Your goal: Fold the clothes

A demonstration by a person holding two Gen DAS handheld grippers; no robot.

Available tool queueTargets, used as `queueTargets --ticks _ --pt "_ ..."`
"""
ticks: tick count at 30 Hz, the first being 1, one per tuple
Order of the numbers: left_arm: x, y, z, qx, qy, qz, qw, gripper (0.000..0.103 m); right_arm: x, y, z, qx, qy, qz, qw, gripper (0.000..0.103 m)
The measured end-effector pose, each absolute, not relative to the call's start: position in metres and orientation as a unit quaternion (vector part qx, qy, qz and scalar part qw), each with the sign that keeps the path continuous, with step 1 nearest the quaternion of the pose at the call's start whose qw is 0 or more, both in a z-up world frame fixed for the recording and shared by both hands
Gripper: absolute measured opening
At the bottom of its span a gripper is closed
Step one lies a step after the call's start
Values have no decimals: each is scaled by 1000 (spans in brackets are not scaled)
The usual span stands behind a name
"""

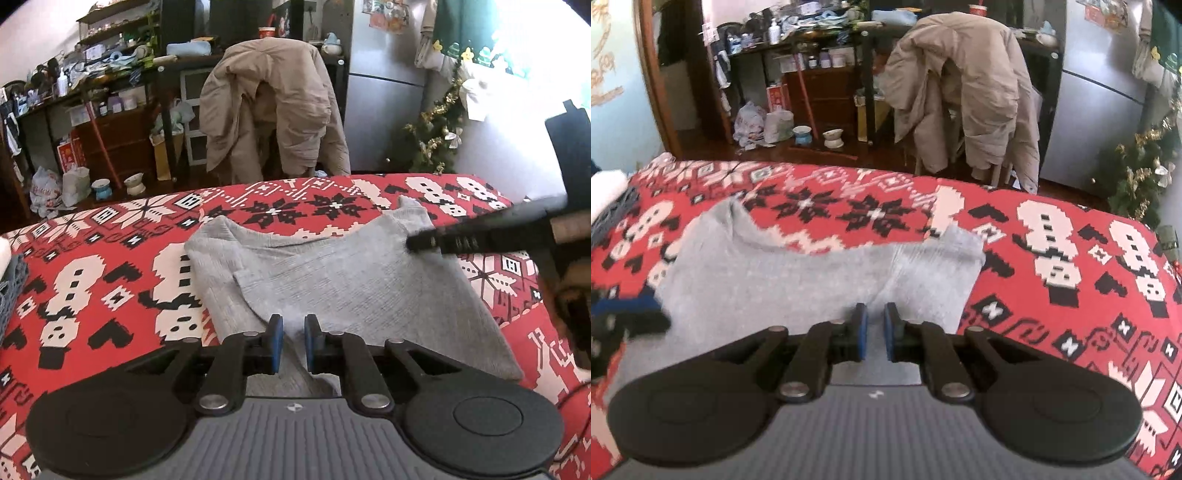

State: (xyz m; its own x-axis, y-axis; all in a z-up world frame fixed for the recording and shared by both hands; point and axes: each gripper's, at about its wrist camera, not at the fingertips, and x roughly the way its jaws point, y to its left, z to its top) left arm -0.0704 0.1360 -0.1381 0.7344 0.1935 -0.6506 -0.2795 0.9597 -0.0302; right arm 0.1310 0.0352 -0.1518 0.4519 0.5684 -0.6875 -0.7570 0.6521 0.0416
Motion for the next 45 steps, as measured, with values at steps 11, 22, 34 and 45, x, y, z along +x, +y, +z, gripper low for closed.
queueTargets --ticks 11,22,34,45 --pt "-72 142 -137 -72 343 130 927 13 147 33 -146 -110 352 379 849 11" --pt "-76 149 -137 -75 341 136 927 14 83 -6 -142 -132 347 386 844 12" --pt "-74 116 -153 -33 360 101 927 18 42 10 -154 -153 344 422 825 12" --pt "-100 133 -148 -41 359 119 925 22 10 -38 -153 -163 362 408 822 12"
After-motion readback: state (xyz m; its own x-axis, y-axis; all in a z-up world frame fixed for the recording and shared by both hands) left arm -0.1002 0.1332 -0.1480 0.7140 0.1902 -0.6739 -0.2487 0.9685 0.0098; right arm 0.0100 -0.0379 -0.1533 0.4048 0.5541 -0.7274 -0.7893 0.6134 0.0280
